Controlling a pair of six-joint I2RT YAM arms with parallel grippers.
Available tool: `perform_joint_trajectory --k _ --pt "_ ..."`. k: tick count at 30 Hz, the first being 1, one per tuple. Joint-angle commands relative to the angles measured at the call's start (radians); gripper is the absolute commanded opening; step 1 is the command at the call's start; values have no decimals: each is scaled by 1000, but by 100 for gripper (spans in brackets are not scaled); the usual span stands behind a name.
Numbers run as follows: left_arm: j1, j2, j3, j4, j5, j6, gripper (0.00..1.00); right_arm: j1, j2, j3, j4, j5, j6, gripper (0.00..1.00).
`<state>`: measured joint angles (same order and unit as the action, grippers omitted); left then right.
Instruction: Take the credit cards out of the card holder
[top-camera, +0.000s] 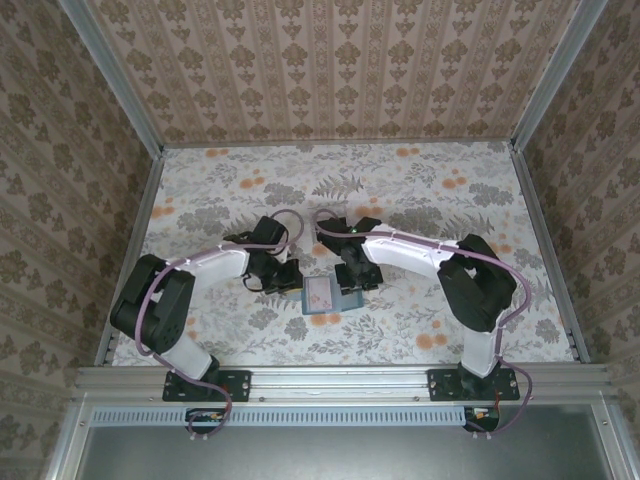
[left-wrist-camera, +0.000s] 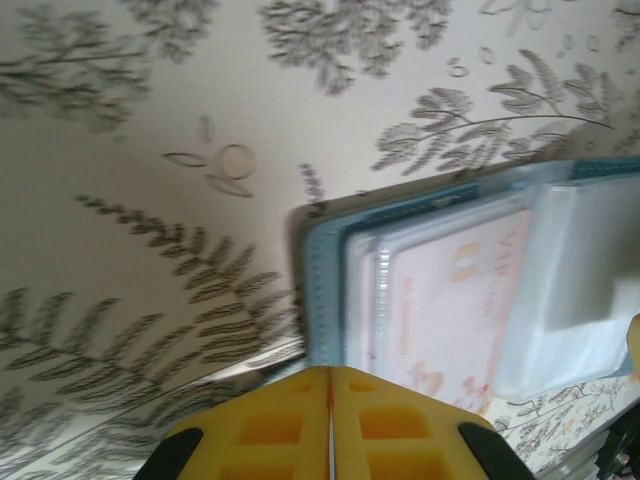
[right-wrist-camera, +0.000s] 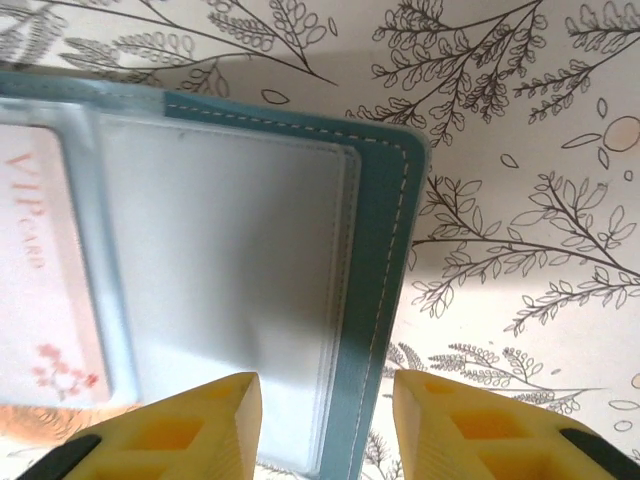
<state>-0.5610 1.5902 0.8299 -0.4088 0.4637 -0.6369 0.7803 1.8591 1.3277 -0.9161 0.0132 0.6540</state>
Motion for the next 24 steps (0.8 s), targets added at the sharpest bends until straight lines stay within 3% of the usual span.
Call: perform_joint_trajectory --k 1,7,16,24 --pt "-27 -13 36 -9 -3 -32 9 -6 -44 13 3 -50 -14 39" --pt "-58 16 39 29 2 -57 8 -12 -63 50 31 -117 -23 36" --pt "-65 43 25 76 27 -82 6 -48 -45 -28 286 -400 55 28" --pt "-69 53 7 95 26 -93 6 -68 -5 -82 413 -480 88 26"
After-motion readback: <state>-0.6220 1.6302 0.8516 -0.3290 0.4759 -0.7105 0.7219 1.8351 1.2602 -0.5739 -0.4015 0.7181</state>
